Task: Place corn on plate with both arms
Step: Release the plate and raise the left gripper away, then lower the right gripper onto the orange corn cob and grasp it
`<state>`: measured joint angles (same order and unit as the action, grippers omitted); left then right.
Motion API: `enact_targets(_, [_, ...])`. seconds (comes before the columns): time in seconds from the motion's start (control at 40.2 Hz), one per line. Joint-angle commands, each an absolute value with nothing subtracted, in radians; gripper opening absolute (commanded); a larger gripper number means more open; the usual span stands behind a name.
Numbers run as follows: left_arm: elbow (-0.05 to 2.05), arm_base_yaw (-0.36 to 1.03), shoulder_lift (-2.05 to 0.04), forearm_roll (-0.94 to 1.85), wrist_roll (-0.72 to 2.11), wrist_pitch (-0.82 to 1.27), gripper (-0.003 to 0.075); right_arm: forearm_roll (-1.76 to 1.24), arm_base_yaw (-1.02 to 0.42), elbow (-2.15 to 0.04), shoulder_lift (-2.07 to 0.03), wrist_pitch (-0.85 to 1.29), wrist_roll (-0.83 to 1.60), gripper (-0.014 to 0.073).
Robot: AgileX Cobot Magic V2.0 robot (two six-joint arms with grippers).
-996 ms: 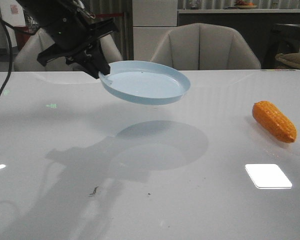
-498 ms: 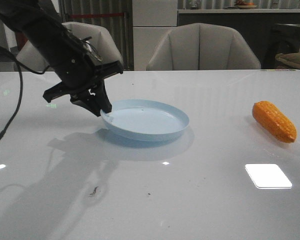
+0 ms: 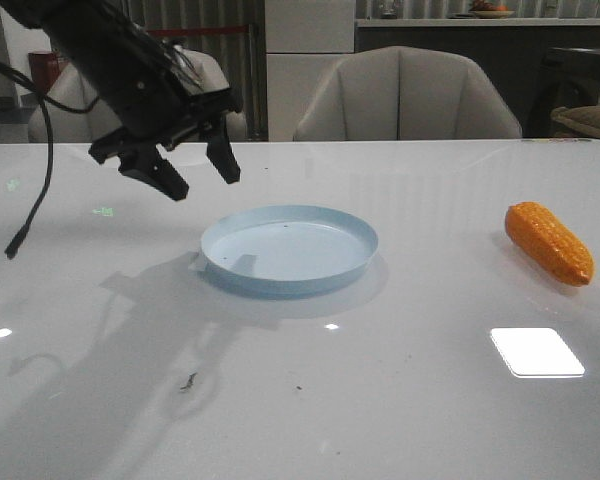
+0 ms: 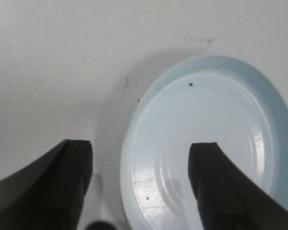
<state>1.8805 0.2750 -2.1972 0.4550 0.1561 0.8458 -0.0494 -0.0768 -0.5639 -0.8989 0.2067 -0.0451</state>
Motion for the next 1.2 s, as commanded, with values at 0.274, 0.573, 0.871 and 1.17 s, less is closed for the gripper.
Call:
enact_targets(0.274, [1.878, 0.195, -1.853, 0.355, 0.32, 0.732, 0.0491, -0.087, -0.078, -0.612, -0.892, 0.141, -0.044, 0.0457])
enact_targets(0.573, [1.245, 0.158, -1.444, 0.322, 0.322, 0.315, 0.0491, -0.091, -0.026, -0.854, -0.997, 0.327, -0.044, 0.0458])
enact_targets(0.871, [0.67, 0.158, -0.944, 0.322, 0.322, -0.076, 0.0491, -0.087, 0.008, -1.257, -1.349, 0.618, -0.044, 0.0586])
enact_targets(1.17, [0.556, 0.158, -0.603, 0.322, 0.322, 0.048, 0.0491, -0.087, 0.008, -1.493, -1.705, 0.757, -0.042, 0.0583])
